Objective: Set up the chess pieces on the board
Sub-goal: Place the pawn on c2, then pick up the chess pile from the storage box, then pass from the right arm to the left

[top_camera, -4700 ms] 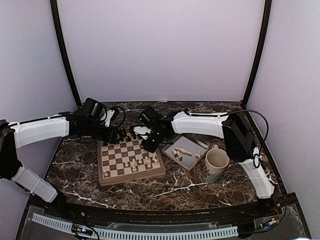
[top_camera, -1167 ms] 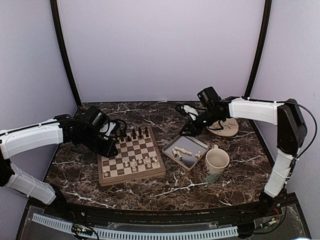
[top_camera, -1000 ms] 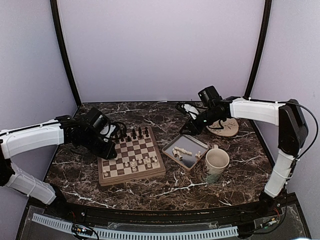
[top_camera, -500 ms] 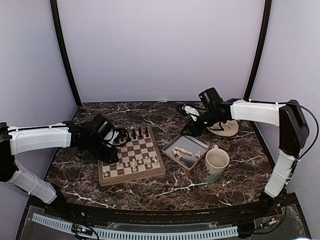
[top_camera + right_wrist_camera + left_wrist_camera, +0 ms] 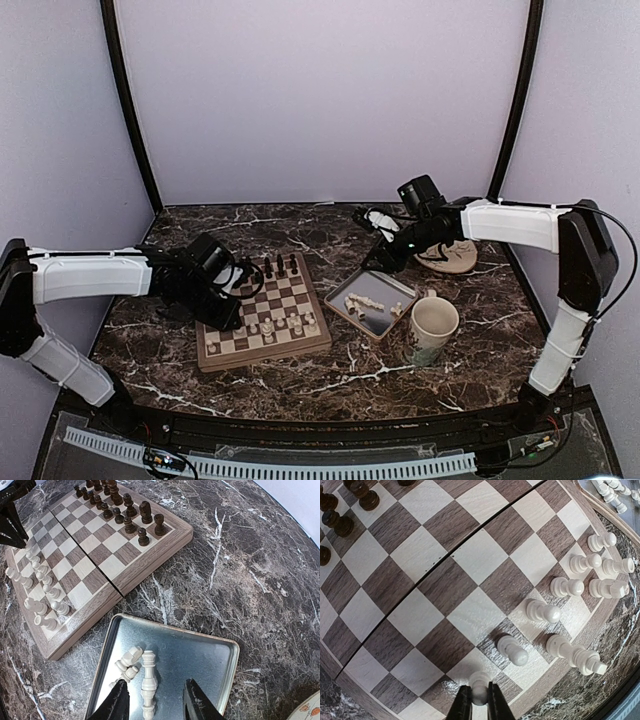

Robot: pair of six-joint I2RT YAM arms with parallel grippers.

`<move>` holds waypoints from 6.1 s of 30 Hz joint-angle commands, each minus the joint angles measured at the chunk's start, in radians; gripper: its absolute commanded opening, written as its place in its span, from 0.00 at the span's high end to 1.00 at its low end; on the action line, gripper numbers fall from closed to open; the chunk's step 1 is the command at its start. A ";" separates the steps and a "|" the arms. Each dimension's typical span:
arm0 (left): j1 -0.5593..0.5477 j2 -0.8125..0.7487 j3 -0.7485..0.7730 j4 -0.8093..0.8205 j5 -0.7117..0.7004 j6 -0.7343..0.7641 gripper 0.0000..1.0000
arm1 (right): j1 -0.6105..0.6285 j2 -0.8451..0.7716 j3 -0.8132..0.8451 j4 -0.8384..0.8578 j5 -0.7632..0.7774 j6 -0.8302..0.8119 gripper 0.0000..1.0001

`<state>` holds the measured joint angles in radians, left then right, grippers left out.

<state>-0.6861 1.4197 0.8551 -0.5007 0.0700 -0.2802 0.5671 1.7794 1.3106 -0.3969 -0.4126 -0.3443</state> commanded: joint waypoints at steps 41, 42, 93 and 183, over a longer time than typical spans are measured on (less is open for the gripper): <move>-0.030 -0.050 0.097 -0.158 -0.039 0.008 0.71 | -0.004 -0.041 0.044 -0.061 -0.005 -0.031 0.62; -0.030 -0.067 0.122 -0.181 -0.055 0.017 0.69 | -0.004 -0.053 0.049 -0.070 0.000 -0.033 0.62; 0.056 0.332 0.511 0.403 0.017 0.015 0.21 | 0.096 0.282 0.243 -0.456 0.290 -0.198 0.71; 0.011 0.703 0.600 0.924 0.644 -0.613 0.85 | 0.034 0.123 0.280 -0.395 0.044 -0.048 0.96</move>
<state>-0.6716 2.1265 1.4250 0.3756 0.6777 -0.9047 0.6014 1.9404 1.6047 -0.7883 -0.3481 -0.4015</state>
